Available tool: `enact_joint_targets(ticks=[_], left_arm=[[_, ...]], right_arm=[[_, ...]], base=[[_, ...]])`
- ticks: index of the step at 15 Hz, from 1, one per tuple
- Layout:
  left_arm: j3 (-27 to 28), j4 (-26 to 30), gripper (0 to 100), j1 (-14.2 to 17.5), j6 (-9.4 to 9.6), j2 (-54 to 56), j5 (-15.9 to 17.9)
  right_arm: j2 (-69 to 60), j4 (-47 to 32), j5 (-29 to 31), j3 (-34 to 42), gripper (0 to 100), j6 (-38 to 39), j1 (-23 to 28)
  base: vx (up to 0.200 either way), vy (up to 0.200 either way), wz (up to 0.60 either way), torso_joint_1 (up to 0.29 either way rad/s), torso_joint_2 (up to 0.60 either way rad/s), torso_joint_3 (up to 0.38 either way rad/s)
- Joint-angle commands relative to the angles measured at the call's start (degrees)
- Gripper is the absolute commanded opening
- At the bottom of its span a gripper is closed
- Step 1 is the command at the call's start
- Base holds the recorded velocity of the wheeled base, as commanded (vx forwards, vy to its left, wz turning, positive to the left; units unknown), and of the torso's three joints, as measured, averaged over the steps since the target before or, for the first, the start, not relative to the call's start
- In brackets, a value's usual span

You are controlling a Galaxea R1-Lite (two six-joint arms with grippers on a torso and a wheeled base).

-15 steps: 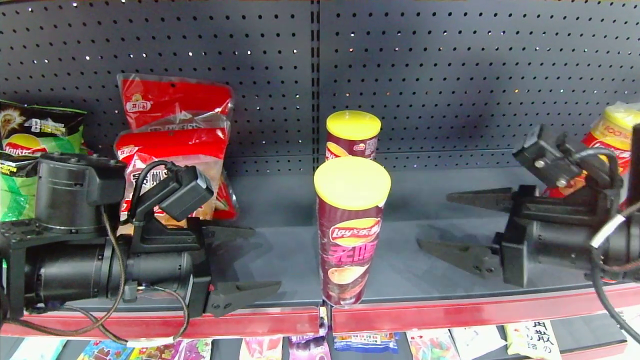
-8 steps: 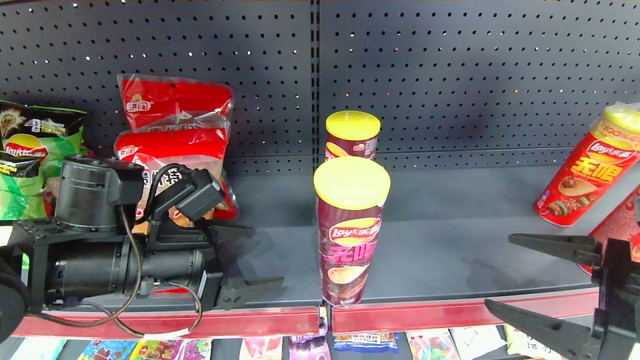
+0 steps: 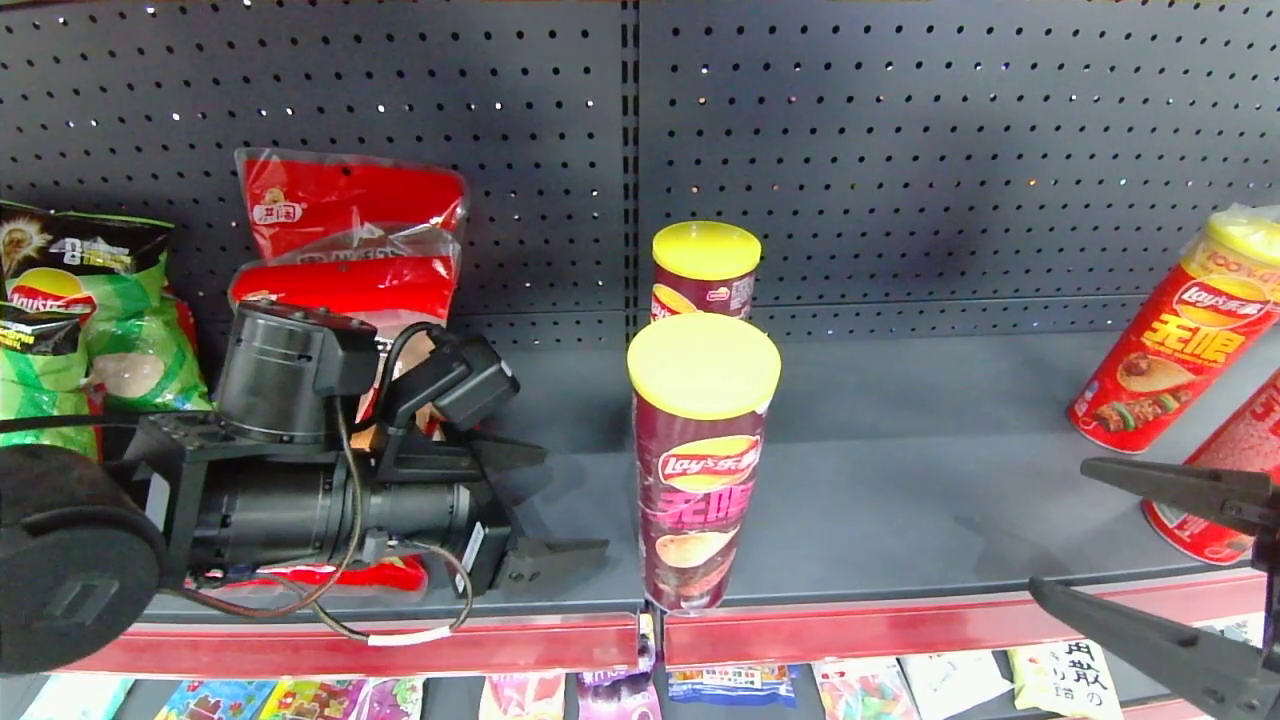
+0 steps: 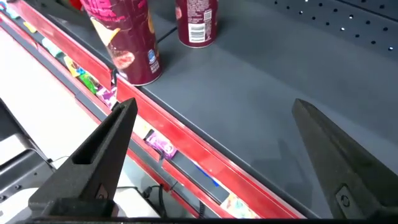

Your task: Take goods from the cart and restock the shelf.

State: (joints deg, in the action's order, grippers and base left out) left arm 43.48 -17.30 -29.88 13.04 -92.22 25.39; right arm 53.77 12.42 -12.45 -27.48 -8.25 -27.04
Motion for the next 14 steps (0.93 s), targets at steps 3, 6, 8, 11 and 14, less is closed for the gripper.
enact_joint_targets(ticks=[3,6,8,11,14], left_arm=[[1.7,-0.1,100,-0.9,-0.04,-3.2,0.0],[3.5,-0.1,100,-1.3,-0.04,-4.8,0.0],[4.3,-0.1,100,-1.3,0.05,-5.6,0.1],[5.5,-0.1,100,-1.7,-0.04,-6.6,0.0],[6.4,-0.1,100,-1.9,-0.04,-7.4,0.0]], right_arm=[[-0.1,0.1,0.0,0.0,100,0.3,0.9],[0.0,0.1,0.0,0.1,100,0.3,0.9],[0.1,0.1,0.0,0.0,100,0.3,0.9],[0.1,0.1,0.0,0.1,100,0.3,1.4],[0.1,0.1,0.0,0.0,100,0.3,1.4]], base=[[0.0,0.0,0.0,0.0,0.0,0.0],[0.0,0.0,0.0,0.0,0.0,0.0],[0.0,0.0,0.0,0.0,0.0,0.0],[0.0,0.0,0.0,0.0,0.0,0.0],[0.0,0.0,0.0,0.0,0.0,0.0]])
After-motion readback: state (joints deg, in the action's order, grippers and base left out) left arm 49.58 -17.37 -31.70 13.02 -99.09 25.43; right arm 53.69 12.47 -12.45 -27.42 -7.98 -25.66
